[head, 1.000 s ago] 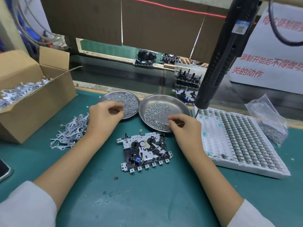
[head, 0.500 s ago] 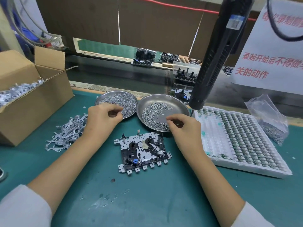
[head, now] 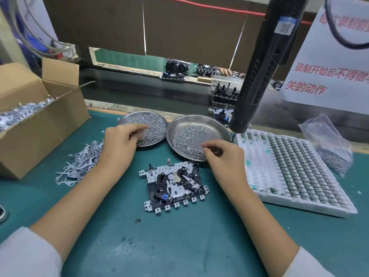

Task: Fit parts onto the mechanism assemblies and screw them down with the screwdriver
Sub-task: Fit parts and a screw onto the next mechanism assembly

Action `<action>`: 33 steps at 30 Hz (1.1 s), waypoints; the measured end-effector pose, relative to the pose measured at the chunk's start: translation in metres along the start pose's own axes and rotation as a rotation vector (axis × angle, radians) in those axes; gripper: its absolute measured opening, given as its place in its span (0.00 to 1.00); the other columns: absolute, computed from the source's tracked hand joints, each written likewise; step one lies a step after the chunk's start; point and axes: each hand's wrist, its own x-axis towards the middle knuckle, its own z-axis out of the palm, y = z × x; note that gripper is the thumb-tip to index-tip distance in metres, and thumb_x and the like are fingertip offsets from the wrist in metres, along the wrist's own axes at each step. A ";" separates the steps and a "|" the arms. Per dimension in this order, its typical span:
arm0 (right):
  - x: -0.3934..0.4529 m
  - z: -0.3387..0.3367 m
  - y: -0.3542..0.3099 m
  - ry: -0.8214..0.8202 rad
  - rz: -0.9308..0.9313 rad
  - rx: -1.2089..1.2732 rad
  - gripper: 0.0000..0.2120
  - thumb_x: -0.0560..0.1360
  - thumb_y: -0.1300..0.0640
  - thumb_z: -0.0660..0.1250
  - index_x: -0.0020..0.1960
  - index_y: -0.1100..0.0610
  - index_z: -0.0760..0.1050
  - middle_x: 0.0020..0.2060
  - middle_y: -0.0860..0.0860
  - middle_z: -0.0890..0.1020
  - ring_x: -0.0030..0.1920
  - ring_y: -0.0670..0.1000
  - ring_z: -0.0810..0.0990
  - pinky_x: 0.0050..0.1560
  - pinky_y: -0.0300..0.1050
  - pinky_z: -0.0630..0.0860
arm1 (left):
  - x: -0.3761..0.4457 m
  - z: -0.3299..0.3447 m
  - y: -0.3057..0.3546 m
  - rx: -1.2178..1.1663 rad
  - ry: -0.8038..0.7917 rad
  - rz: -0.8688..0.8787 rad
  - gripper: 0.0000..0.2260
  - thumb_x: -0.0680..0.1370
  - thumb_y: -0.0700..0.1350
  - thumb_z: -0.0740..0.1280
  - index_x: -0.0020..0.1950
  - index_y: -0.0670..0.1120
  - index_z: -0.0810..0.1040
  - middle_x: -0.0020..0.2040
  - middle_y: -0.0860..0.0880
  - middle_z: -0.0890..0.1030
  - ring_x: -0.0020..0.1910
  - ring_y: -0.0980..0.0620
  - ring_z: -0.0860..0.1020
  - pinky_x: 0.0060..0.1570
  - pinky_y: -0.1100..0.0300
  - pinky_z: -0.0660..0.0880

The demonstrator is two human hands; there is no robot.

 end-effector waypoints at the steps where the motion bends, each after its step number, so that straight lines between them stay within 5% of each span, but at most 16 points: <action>1: 0.000 0.000 0.000 0.000 0.001 -0.001 0.06 0.73 0.65 0.69 0.47 0.58 0.84 0.36 0.42 0.80 0.37 0.32 0.76 0.43 0.23 0.70 | 0.002 0.000 -0.003 0.042 0.000 0.009 0.09 0.76 0.36 0.69 0.55 0.42 0.83 0.52 0.43 0.83 0.49 0.46 0.79 0.52 0.66 0.69; 4: 0.000 0.000 -0.001 0.003 0.005 -0.001 0.07 0.73 0.65 0.69 0.47 0.58 0.84 0.37 0.42 0.80 0.37 0.32 0.76 0.43 0.23 0.69 | 0.008 -0.001 -0.014 0.333 -0.091 0.004 0.09 0.78 0.43 0.68 0.56 0.46 0.83 0.55 0.43 0.82 0.54 0.40 0.73 0.53 0.53 0.63; 8: 0.000 0.000 -0.001 -0.005 0.001 -0.020 0.07 0.73 0.65 0.68 0.47 0.57 0.84 0.37 0.42 0.80 0.38 0.34 0.77 0.43 0.23 0.70 | 0.012 -0.002 -0.014 0.476 -0.118 -0.038 0.07 0.78 0.48 0.67 0.51 0.52 0.84 0.45 0.45 0.84 0.53 0.42 0.73 0.40 0.57 0.49; 17: -0.002 0.000 -0.004 -0.004 0.004 -0.010 0.06 0.74 0.64 0.69 0.47 0.57 0.83 0.37 0.42 0.81 0.38 0.36 0.77 0.43 0.25 0.70 | 0.015 0.005 -0.017 0.532 -0.094 0.028 0.07 0.80 0.46 0.64 0.48 0.50 0.83 0.47 0.48 0.82 0.50 0.45 0.73 0.41 0.58 0.48; 23: -0.002 -0.001 -0.006 -0.008 0.003 -0.006 0.06 0.74 0.64 0.69 0.48 0.58 0.83 0.38 0.43 0.81 0.38 0.36 0.77 0.43 0.25 0.71 | 0.018 0.006 -0.017 0.289 -0.053 0.023 0.06 0.78 0.38 0.66 0.49 0.42 0.83 0.46 0.43 0.78 0.49 0.41 0.75 0.52 0.56 0.65; 26: -0.002 -0.002 -0.009 -0.009 0.022 0.021 0.06 0.74 0.64 0.69 0.47 0.57 0.83 0.38 0.43 0.81 0.37 0.38 0.77 0.43 0.25 0.71 | 0.013 0.000 -0.003 0.042 0.008 0.050 0.07 0.74 0.32 0.68 0.49 0.40 0.84 0.45 0.41 0.80 0.42 0.49 0.76 0.47 0.72 0.70; 29: -0.003 -0.005 -0.017 -0.016 0.083 0.219 0.08 0.73 0.63 0.71 0.42 0.50 0.82 0.37 0.41 0.83 0.38 0.39 0.80 0.43 0.28 0.73 | 0.001 -0.002 0.017 -0.213 0.019 0.048 0.10 0.72 0.34 0.72 0.47 0.48 0.83 0.42 0.51 0.82 0.39 0.64 0.77 0.46 0.76 0.70; 33: -0.005 -0.011 -0.034 -0.163 0.202 0.644 0.07 0.70 0.63 0.73 0.43 0.52 0.83 0.40 0.51 0.86 0.40 0.45 0.82 0.44 0.37 0.78 | -0.025 0.000 0.047 -0.568 -0.101 0.047 0.15 0.70 0.34 0.73 0.46 0.55 0.82 0.40 0.59 0.84 0.42 0.61 0.81 0.48 0.68 0.75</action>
